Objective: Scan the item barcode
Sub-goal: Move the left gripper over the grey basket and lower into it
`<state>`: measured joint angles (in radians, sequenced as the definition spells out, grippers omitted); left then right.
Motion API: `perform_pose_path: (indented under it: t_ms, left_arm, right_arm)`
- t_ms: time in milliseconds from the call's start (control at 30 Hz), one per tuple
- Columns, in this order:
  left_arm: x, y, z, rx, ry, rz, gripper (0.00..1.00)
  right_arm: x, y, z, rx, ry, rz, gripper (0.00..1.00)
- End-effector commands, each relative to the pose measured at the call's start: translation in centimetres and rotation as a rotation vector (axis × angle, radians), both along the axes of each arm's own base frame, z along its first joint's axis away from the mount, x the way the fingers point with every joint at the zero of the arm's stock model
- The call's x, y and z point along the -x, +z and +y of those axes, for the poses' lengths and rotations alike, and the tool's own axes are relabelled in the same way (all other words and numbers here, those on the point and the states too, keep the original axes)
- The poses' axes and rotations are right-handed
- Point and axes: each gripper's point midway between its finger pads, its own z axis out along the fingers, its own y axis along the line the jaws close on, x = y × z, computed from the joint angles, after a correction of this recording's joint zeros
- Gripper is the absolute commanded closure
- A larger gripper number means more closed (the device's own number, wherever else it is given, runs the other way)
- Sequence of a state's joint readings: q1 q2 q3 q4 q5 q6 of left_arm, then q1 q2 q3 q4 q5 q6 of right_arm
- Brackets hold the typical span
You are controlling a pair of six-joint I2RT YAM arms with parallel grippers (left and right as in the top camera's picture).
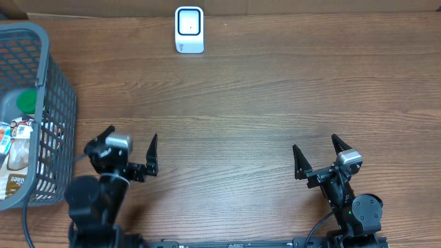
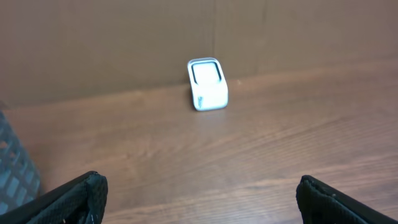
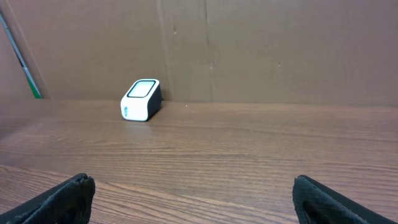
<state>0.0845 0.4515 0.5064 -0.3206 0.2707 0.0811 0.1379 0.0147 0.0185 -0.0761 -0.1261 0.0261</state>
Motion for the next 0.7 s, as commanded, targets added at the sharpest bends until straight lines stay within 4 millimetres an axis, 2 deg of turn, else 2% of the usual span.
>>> perform_pose_path:
  t_ms: [0,367,500,667]
  left_arm:
    - [-1.0,2.6,-0.9,0.025,-0.053,0.051,0.0]
    - [-3.9,5.2,-0.9,0.103,-0.044,0.457,0.0]
    - [-4.7,6.0,-0.9,0.128,-0.035,0.546,0.0]
    - [-5.9,5.0,-0.9,0.138,-0.039,0.599,0.0]
  right_arm:
    - [0.0,-0.1,-0.1,0.0,-0.005,-0.006,0.0]
    - [0.0,-0.1,-0.1,0.0,-0.005,-0.006,0.0]
    - [0.0,-0.1,-0.1,0.0,-0.005,-0.006,0.0]
    - [0.0,-0.1,-0.1,0.0,-0.005,-0.006,0.0]
